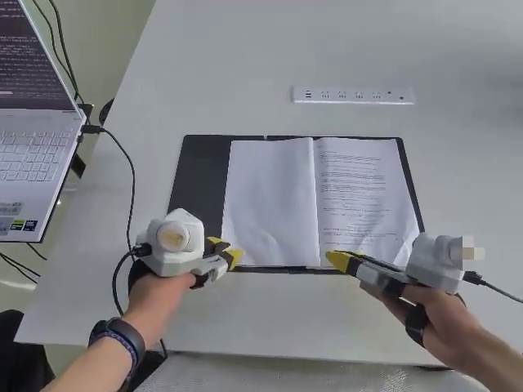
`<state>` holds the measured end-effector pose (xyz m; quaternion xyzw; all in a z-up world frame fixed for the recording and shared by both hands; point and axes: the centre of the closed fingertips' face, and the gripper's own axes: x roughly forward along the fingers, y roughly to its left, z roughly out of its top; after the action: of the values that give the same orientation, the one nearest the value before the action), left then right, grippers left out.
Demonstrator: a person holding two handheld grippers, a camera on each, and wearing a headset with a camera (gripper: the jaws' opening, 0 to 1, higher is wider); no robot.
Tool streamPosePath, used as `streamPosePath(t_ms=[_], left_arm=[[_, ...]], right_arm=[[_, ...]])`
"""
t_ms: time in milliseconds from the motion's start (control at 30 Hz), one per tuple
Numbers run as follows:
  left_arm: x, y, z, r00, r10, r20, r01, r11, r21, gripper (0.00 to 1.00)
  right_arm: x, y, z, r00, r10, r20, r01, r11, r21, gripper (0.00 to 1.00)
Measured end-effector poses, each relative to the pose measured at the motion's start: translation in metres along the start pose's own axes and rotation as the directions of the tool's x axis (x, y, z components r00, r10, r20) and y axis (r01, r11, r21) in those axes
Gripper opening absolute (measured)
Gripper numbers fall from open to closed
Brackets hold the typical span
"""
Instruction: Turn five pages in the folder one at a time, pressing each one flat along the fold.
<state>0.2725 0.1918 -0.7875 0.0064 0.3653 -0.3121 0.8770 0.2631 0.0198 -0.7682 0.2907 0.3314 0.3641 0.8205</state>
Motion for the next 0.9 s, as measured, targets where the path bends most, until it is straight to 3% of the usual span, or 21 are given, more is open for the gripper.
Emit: streamPosePath(t_ms=[167, 500, 800, 900], left_arm=[[-0.008, -0.002, 0.002, 0.9998, 0.011, 0.017, -0.011, 1.0, -0.003, 0.21], [-0.021, -0.007, 0.011, 0.9989, 0.022, 0.041, -0.023, 1.0, 0.019, 0.24], [-0.035, -0.005, 0.023, 0.997, 0.035, 0.07, -0.038, 0.999, 0.032, 0.31], [-0.041, -0.006, 0.026, 0.9962, 0.036, 0.079, -0.039, 0.999, 0.037, 0.33]], right_arm=[[-0.015, -0.008, 0.005, 0.999, -0.044, 0.011, 0.044, 0.998, -0.044, 0.23], [-0.046, -0.026, 0.019, 0.9913, -0.123, 0.047, 0.127, 0.988, -0.088, 0.28], [-0.074, -0.037, 0.042, 0.9822, -0.171, 0.077, 0.183, 0.968, -0.175, 0.36], [-0.084, -0.039, 0.047, 0.9782, -0.194, 0.075, 0.206, 0.954, -0.22, 0.38]])
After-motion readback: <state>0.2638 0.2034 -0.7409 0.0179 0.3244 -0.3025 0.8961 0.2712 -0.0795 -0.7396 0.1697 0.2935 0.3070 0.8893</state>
